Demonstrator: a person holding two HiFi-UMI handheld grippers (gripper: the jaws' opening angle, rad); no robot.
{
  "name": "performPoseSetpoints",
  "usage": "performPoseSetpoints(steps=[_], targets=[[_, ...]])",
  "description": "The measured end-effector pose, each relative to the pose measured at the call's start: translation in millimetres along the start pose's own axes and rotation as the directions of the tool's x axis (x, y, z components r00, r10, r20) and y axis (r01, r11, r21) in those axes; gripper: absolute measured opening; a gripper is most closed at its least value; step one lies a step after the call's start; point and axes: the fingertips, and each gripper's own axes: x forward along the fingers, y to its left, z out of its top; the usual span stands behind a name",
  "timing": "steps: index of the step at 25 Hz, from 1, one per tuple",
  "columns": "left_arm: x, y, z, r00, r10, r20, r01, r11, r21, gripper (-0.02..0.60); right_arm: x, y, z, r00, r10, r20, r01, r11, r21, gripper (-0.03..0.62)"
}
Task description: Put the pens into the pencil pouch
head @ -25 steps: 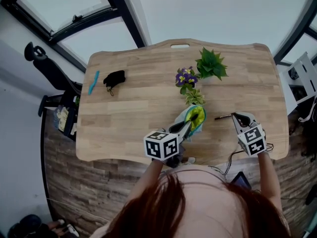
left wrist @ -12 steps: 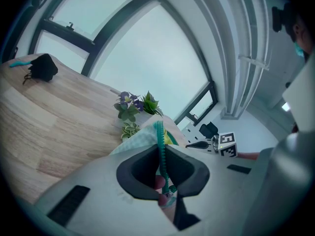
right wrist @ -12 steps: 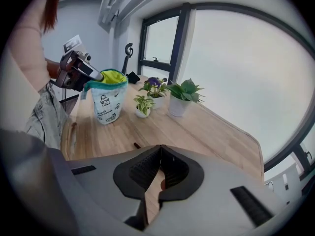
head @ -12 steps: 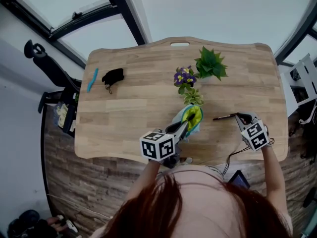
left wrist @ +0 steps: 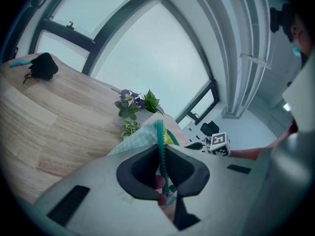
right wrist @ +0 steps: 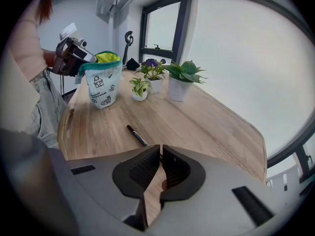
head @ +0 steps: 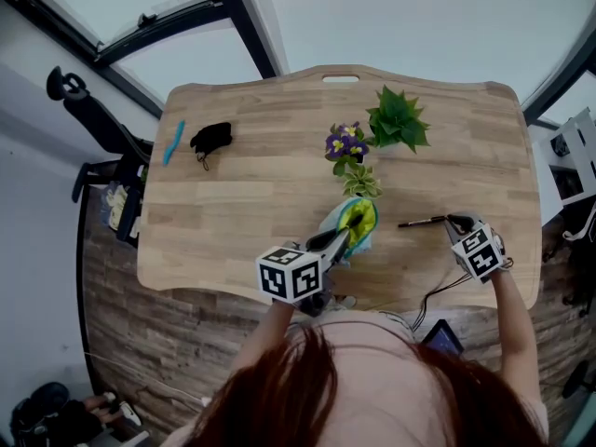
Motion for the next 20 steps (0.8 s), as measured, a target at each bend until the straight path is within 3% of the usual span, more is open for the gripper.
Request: performPoseSetpoints(steps=[9,20], targets=[[1,4,-3,1.000,0.013,-0.013,-0.013,1.000,-0.002,0.020,23,1,-17,0.993,0.089,-0.075,-0.093,0.995,-0.042,0.084],[3,12,0,0.999,0.039,-0.016,-0.039,0.999,-0.009,0.018,48,1,-38,0.972,0.157,-0.174,-0.176,0.979,-0.102,0.115]])
